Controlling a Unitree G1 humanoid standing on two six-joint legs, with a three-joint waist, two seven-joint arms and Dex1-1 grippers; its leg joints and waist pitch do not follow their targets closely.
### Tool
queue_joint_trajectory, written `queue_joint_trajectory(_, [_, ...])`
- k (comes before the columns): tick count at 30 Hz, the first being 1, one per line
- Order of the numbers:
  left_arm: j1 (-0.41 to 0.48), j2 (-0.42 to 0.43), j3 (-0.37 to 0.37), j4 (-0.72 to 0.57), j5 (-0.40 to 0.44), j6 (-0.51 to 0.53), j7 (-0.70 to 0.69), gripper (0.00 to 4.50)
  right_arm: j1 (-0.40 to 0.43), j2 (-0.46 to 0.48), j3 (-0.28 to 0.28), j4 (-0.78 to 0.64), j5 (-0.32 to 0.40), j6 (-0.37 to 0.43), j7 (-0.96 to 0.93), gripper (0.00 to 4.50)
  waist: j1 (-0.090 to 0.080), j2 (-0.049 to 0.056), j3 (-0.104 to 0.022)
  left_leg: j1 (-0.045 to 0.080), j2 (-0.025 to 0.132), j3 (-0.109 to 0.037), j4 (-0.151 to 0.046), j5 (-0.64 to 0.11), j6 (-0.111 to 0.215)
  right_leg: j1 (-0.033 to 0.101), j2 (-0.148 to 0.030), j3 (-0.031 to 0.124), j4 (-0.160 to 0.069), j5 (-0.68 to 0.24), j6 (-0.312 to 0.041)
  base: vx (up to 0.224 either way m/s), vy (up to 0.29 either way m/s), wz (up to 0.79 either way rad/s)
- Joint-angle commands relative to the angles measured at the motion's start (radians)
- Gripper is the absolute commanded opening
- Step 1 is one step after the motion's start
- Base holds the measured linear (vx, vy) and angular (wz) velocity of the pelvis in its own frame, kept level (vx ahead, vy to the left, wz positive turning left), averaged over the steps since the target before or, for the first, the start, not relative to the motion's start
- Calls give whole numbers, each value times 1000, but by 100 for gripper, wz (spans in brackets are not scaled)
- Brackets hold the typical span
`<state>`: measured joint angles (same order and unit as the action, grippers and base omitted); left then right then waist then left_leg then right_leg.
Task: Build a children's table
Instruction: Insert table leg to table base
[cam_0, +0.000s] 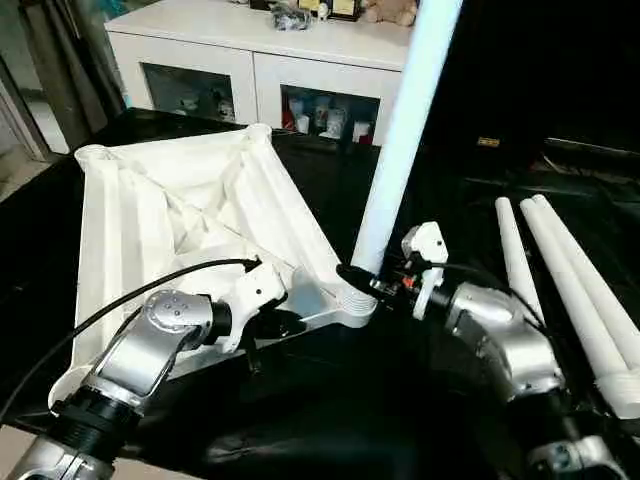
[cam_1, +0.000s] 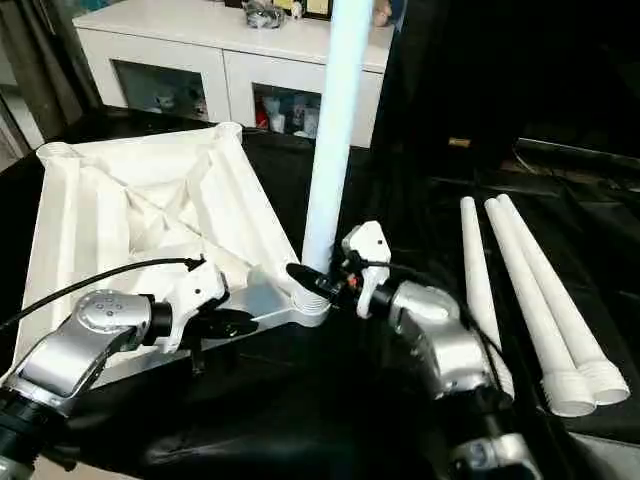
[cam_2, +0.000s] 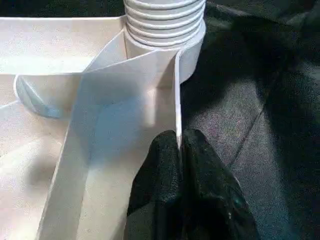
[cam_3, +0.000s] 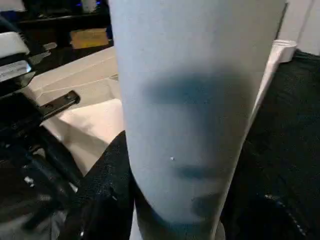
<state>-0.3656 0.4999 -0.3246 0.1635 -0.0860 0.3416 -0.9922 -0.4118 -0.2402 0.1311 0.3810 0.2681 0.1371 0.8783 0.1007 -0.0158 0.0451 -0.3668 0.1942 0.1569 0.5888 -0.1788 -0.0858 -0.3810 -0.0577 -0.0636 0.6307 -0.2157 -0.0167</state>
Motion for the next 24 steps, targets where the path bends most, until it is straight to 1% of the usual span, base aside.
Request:
queue_joint_trajectory(1, [-51, 0, -1, -17, -7, -36, -16, 0, 44, -19, 54, 108, -44, 44, 30, 186, -4, 17, -53, 12, 37, -6, -77, -246, -1, 36, -80, 53, -85, -170, -193, 0, 0, 0])
queue_joint_trajectory(5, [-59, -2, 3, -2, -10, -58, -30, 0, 54, -33, 48, 132, -36, 20, 70, 186, -3, 13, -52, 15, 38, -6, -79, -267, -4, 34, -81, 54, -88, -207, -187, 0, 0, 0])
queue_joint_trajectory(8, [-60, -4, 6, 9, -15, -78, -45, 0, 58, -38, 48, 138, -34, 14, 96, 186, -1, 17, -51, 16, 39, -7, -80, -275, -3, 34, -80, 54, -90, -215, -184, 0, 0, 0])
queue_joint_trajectory(11, [-68, -7, 8, 25, -28, -87, -77, 0, 48, -41, 46, 170, -34, -3, 124, 186, 2, 16, -52, 17, 39, -7, -80, -282, -4, 33, -82, 54, -91, -221, -188, 0, 0, 0])
queue_joint_trajectory(12, [-71, -6, 7, 29, -26, -88, -79, 0, 44, -38, 41, 178, -30, -1, 123, 186, 1, 14, -52, 16, 40, -7, -80, -282, -5, 33, -82, 54, -90, -219, -189, 0, 0, 0])
queue_joint_trajectory(14, [-82, -6, 6, 46, -17, -84, -70, 0, 35, -31, 34, 193, -32, -3, 107, 186, 2, 15, -52, 16, 40, -7, -81, -277, -5, 33, -81, 53, -89, -210, -192, 0, 0, 0])
queue_joint_trajectory(16, [-97, -19, 12, 70, -4, -67, -37, 0, 28, -20, 25, 207, -41, 0, 66, 186, 2, 15, -49, 19, 38, -6, -82, -297, -8, 30, -82, 53, -93, -243, -189, 0, 0, 0])
queue_joint_trajectory(18, [-104, -28, 17, 81, -1, -62, -23, 0, 21, -14, 21, 217, -52, 1, 35, 186, 2, 15, -46, 21, 39, -7, -84, -323, -13, 28, -84, 54, -98, -297, -178, 0, 0, 0])
queue_joint_trajectory(19, [-112, -41, 22, 89, 1, -50, -3, 0, 13, -7, 16, 233, -65, 2, -4, 186, 1, 11, -43, 23, 38, -8, -86, -343, -18, 26, -85, 54, -103, -347, -167, 0, 0, 0])
queue_joint_trajectory(20, [-120, -52, 28, 97, 4, -38, 13, 0, 3, 0, 12, 251, -78, 1, -39, 186, -1, 12, -40, 25, 38, -11, -87, -369, -28, 23, -87, 53, -107, -400, -156, 0, 0, 0])
queue_joint_trajectory(21, [-129, -66, 34, 103, 5, -23, 32, 0, -9, 9, 8, 276, -97, -5, -89, 186, -1, 13, -38, 27, 38, -12, -88, -385, -31, 22, -88, 52, -111, -434, -149, 0, 0, 0])
queue_joint_trajectory(23, [-151, -101, 43, 111, 11, 18, 84, 0, -34, 34, -2, 319, -124, -8, -190, 186, -10, 11, -34, 34, 34, -18, -87, -439, -45, 15, -94, 49, -125, -564, -111, 0, 0, 0])
queue_joint_trajectory(24, [-162, -117, 46, 116, 14, 38, 110, 0, -45, 47, -6, 337, -133, -8, -232, 186, -12, 14, -33, 34, 33, -20, -87, -449, -47, 15, -94, 47, -128, -588, -100, 0, 0, 0])
